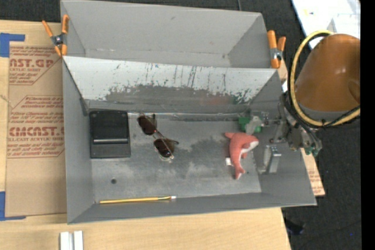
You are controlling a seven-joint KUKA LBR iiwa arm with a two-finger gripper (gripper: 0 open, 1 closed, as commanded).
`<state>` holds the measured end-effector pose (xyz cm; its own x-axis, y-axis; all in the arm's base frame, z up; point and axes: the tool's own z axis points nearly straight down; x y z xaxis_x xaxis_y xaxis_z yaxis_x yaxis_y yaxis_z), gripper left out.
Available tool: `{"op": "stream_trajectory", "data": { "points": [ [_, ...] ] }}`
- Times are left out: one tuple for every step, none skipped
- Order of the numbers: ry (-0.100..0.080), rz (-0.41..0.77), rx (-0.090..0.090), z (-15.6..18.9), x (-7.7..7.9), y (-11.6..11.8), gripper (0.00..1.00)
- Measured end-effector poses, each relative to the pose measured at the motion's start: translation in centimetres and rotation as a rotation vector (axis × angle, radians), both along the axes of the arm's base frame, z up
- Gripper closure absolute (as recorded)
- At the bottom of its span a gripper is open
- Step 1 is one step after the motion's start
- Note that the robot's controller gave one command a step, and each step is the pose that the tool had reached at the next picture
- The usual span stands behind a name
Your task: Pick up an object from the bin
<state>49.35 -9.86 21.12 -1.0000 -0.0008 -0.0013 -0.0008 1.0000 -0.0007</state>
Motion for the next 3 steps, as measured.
{"op": "stream_trajectory", "data": {
  "points": [
    [-0.002, 0.201, -0.001, -6.1, 2.3, -1.2, 0.0],
    [-0.006, 0.502, -0.002, -5.2, 5.6, -3.7, 0.0],
    [-0.002, 0.793, 0.0, -6.7, 5.9, -2.1, 0.0]
  ]
}}
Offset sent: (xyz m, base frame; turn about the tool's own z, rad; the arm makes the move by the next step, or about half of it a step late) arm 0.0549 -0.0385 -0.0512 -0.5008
